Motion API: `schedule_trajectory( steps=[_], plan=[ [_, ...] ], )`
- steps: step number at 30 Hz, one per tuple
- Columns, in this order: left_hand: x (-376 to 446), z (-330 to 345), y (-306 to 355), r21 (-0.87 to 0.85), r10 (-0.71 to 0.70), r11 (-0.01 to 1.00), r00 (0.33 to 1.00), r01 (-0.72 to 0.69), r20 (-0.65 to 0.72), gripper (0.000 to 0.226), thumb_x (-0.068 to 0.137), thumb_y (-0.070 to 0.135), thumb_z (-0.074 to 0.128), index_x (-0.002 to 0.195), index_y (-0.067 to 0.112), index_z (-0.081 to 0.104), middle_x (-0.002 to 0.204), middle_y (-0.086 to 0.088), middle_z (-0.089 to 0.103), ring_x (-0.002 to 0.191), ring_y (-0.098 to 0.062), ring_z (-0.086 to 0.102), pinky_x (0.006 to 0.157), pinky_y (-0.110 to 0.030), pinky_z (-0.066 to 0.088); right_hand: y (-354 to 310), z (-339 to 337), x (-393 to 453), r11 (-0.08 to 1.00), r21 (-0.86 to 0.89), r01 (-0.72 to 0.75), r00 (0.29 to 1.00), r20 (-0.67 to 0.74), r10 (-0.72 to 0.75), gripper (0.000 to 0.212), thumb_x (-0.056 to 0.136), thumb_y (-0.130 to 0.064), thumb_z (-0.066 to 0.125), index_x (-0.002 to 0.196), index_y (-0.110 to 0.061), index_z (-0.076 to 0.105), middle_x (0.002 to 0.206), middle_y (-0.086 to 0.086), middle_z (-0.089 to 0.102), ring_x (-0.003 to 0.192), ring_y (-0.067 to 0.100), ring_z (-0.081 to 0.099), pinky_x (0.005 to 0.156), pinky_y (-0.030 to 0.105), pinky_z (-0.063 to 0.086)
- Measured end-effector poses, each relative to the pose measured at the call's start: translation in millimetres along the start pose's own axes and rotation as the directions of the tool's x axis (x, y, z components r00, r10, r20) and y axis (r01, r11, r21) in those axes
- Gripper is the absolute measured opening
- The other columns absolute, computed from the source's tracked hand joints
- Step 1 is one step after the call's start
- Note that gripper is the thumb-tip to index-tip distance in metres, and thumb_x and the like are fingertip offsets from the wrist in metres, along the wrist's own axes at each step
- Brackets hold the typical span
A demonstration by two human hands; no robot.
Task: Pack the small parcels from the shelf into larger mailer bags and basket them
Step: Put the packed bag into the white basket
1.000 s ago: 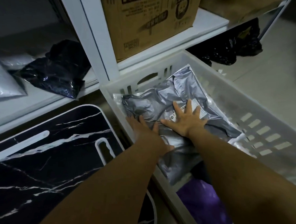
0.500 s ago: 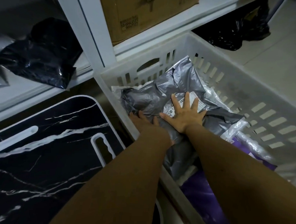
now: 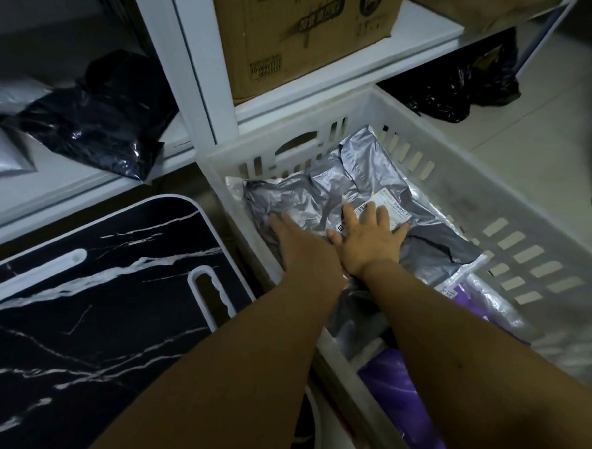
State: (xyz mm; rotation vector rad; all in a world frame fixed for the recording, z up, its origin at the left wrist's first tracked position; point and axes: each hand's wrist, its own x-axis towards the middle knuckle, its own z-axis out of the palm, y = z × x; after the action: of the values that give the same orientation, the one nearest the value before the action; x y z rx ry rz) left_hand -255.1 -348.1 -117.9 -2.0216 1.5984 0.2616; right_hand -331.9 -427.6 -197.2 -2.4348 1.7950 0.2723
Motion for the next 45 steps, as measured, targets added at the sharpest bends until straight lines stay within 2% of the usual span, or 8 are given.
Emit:
schedule_trajectory(
  steps=[6,12,19,23,29,33,39,45],
  plan=[
    [-43.8,-23.9,-19.6,-0.128,0.088,0.983,0.948,-0.132,-0.304,0.032,0.095,0.037,0.044,0.118,0.021,0.060,0.128,-0.003,0.058,0.134,-0.028,0.034,0.115,-0.055,0.011,6.3,-43.5,-34.1,0.997,0.056,-0.053,0.995,-0.084,0.058,0.050,0.099,-0.046,0.025,0.139,-0.021,0.043,0.146,0.012,0.038,0.141,0.030,0.024,0.113,0.061,0.014],
    [-103.2,-38.0,-64.5,-0.117,0.067,0.987,0.935,-0.114,-0.347,0.031,0.092,0.031,0.050,0.119,0.017,0.055,0.124,-0.006,0.056,0.123,-0.026,0.045,0.112,-0.048,0.022,6.8,-100.7,-76.6,0.999,0.029,-0.027,0.999,-0.032,0.028,0.049,0.102,-0.042,0.022,0.133,-0.017,0.051,0.137,0.011,0.052,0.133,0.031,0.037,0.113,0.060,0.017],
    [-185.5,-40.0,-133.8,-0.215,-0.031,0.974,0.905,-0.067,-0.425,0.023,0.091,0.018,0.050,0.113,0.016,0.055,0.113,-0.006,0.062,0.107,-0.027,0.056,0.096,-0.038,0.036,-43.3,-173.7,-128.5,0.991,-0.005,0.132,0.989,-0.065,-0.132,0.031,0.099,-0.027,0.038,0.112,-0.020,0.065,0.122,0.008,0.063,0.117,0.030,0.054,0.113,0.055,0.021],
    [-233.9,-23.1,-190.8,-0.271,-0.174,0.961,0.880,0.054,-0.442,0.028,0.090,0.009,0.046,0.115,0.016,0.054,0.117,-0.008,0.061,0.108,-0.028,0.057,0.090,-0.039,0.039,-101.2,-206.1,-157.0,0.956,-0.082,0.282,0.947,-0.135,-0.291,0.030,0.096,-0.023,0.042,0.116,-0.017,0.064,0.125,0.011,0.061,0.115,0.032,0.056,0.103,0.045,0.037],
    [-294.3,34.1,-279.8,-0.377,-0.398,0.891,0.834,0.253,-0.381,0.033,0.088,0.005,0.047,0.119,0.015,0.053,0.116,-0.009,0.056,0.106,-0.029,0.055,0.078,-0.035,0.037,-209.9,-219.5,-193.4,0.837,-0.170,0.520,0.825,-0.155,-0.544,0.032,0.090,-0.013,0.050,0.117,-0.022,0.064,0.122,0.009,0.061,0.111,0.031,0.058,0.089,0.038,0.047],
    [-308.3,74.8,-321.5,-0.476,-0.520,0.808,0.801,0.348,-0.297,0.037,0.087,0.009,0.051,0.124,0.015,0.051,0.119,-0.010,0.048,0.109,-0.030,0.051,0.085,-0.040,0.042,-265.2,-210.9,-201.5,0.767,-0.193,0.612,0.768,-0.086,-0.635,0.034,0.091,-0.020,0.053,0.124,-0.021,0.061,0.130,0.012,0.048,0.119,0.033,0.048,0.096,0.041,0.046],
    [-283.1,113.9,-341.9,-0.570,-0.543,0.755,0.796,0.324,-0.267,0.024,0.091,0.017,0.050,0.114,0.013,0.053,0.112,-0.008,0.049,0.103,-0.026,0.051,0.082,-0.037,0.043,-298.1,-183.4,-177.6,0.850,-0.162,0.501,0.861,-0.003,-0.508,0.046,0.092,-0.023,0.051,0.137,-0.015,0.046,0.141,0.012,0.031,0.130,0.034,0.036,0.102,0.047,0.039],
    [-233.9,115.6,-346.7,-0.584,-0.518,0.766,0.797,0.270,-0.311,0.024,0.092,0.020,0.048,0.114,0.013,0.054,0.109,-0.008,0.051,0.102,-0.027,0.053,0.081,-0.037,0.042,-311.6,-155.3,-141.4,0.921,-0.190,0.340,0.933,-0.056,-0.356,0.052,0.091,-0.022,0.053,0.141,-0.018,0.040,0.146,0.013,0.022,0.134,0.033,0.027,0.100,0.047,0.038]
  ],
)
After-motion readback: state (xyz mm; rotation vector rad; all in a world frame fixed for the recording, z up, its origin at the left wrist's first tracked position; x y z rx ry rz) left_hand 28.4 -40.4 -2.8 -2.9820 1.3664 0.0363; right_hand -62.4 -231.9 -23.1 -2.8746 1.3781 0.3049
